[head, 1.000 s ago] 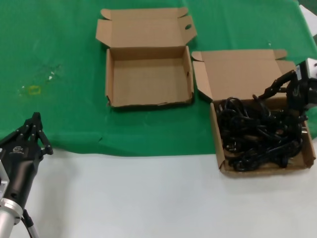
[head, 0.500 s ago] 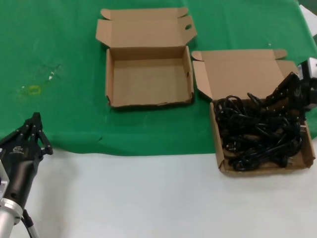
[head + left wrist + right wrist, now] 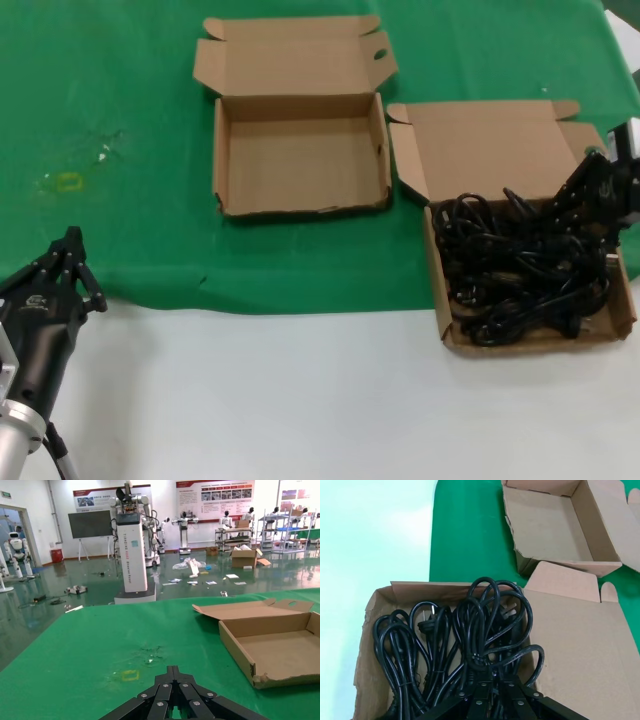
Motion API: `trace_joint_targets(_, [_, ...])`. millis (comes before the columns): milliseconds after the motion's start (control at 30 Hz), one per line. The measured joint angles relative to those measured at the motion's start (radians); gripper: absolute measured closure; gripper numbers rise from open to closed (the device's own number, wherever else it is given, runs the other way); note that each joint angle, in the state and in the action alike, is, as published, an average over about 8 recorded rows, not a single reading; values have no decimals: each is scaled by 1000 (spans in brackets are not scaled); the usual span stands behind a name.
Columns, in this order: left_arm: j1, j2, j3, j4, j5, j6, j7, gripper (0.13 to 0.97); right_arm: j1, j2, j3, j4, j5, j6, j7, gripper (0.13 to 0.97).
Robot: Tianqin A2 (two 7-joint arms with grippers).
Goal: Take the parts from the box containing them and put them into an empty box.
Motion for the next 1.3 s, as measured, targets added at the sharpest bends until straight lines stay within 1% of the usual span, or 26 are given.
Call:
trace_joint_targets(400, [0,0,0,0,0,0,0,953,-14,15,9,35,6,-5,43,922])
trace_joint_targets(700, [0,0,0,0,0,0,0,953,-3,5,12,18,9,0,44,872])
trace_joint_targets(967, [0,0,0,0,0,0,0,953,-4,-4,13,3,13,4,35,751])
trace_joint_targets(1100, [0,0,0,0,0,0,0,953,-11,-6,14,6,16,4,34,751])
trace_joint_targets(1300, [0,0,0,0,0,0,0,953,-18,-9,15,13,20,5,35,706])
